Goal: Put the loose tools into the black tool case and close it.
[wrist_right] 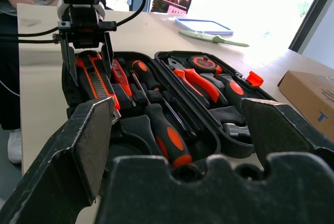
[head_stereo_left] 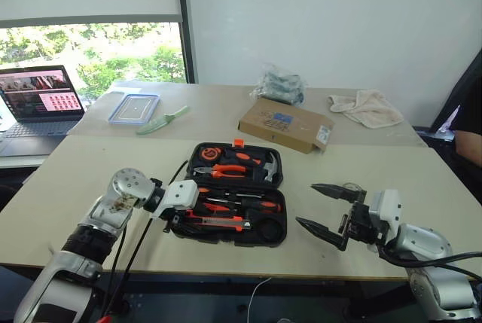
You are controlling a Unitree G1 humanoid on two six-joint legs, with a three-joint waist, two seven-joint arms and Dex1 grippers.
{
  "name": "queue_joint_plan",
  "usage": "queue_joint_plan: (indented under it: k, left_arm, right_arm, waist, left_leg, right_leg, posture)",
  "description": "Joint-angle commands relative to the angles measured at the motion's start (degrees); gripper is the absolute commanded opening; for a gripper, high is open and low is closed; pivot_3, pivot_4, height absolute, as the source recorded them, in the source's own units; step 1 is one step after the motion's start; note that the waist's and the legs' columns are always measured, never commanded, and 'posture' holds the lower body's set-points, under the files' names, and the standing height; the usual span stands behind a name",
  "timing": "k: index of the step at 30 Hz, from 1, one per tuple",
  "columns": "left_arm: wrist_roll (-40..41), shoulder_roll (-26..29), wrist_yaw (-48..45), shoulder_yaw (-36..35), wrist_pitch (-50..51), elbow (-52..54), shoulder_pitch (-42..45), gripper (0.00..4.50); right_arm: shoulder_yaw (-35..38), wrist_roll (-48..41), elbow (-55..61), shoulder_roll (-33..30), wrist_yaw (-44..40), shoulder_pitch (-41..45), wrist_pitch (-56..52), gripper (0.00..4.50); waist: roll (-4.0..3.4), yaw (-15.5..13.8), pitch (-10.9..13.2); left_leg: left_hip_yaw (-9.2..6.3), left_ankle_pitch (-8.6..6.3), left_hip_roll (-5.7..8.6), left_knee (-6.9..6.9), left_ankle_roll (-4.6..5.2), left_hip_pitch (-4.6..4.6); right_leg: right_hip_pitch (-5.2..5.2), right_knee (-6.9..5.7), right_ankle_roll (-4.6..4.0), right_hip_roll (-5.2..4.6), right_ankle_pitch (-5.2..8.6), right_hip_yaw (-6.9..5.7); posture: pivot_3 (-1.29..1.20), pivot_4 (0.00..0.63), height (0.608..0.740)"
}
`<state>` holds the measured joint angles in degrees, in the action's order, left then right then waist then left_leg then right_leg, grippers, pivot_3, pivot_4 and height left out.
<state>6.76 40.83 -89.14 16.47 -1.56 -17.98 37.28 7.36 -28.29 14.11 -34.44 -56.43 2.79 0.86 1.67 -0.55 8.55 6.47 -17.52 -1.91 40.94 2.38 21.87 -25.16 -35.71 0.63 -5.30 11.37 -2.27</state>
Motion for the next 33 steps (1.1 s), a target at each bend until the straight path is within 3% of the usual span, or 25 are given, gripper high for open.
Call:
queue_joint_plan:
  k: [1,6,13,19,26,33]
  left_arm:
    - [0.2,-0.6,-0.8,0.6,1.7,-0.5,-0.3,2.77]
    - [1.8,-2.3,0.2,-1.9,-0.9,-3.5,0.8,4.37]
    - [10.7,-3.4,-0.8,-9.9,4.0,-3.7,4.6,4.49]
    - [9.4,-3.3,-2.7,-8.6,-1.1,-2.8,-0.8,2.78]
    - [3.9,-4.3,2.1,-5.8,-5.8,-2.8,-4.8,0.11]
    - [-0.2,-5.7,6.1,-3.5,-5.3,-6.2,-5.5,0.04]
  right_arm:
    - [1.6,-0.9,0.7,-0.3,0.1,0.6,0.3,4.5]
    - [1.4,-0.6,-0.2,-0.2,-0.2,1.3,0.6,4.5]
    - [0.8,-0.2,-1.5,0.2,-0.6,2.2,1.1,4.5]
    - [0.6,0.2,-1.6,1.0,-0.3,2.1,1.4,4.5]
    - [1.1,0.3,-1.2,0.9,-0.3,1.6,1.3,4.5]
    - [1.1,0.1,-0.5,0.9,-0.3,1.2,1.1,4.5]
  waist:
    - [0.0,0.0,0.0]
    - [0.0,0.0,0.0]
    - [0.04,-0.1,0.0]
    - [0.03,0.2,0.0]
    - [0.03,-0.2,0.0]
    - [-0.03,-0.5,0.0]
  left_leg:
    - [0.0,0.0,0.0,0.0,0.0,0.0]
    - [0.0,-0.02,0.01,0.0,0.04,0.02]
    - [-0.05,-0.02,0.01,0.12,0.04,0.16]
    - [-0.03,-0.01,0.02,0.08,0.02,0.06]
    - [-0.06,-0.02,0.02,0.14,0.03,0.11]
    - [-0.1,-0.04,0.03,0.13,0.07,-0.23]
  right_leg:
    - [0.0,0.01,0.01,0.0,0.01,0.0]
    - [0.01,0.06,0.05,0.0,0.03,0.01]
    - [-0.06,0.01,0.06,-0.02,0.03,-0.05]
    - [0.0,-0.01,0.06,-0.01,0.04,0.0]
    - [-0.01,-0.02,0.06,-0.05,0.03,-0.04]
    - [0.3,-0.08,0.08,-0.13,0.02,-0.03]
  posture:
    - [0.0,0.15,0.74]
    - [0.0,0.15,0.74]
    - [0.0,0.15,0.74]
    - [0.0,0.15,0.74]
    - [0.0,0.15,0.74]
    - [0.0,0.15,0.74]
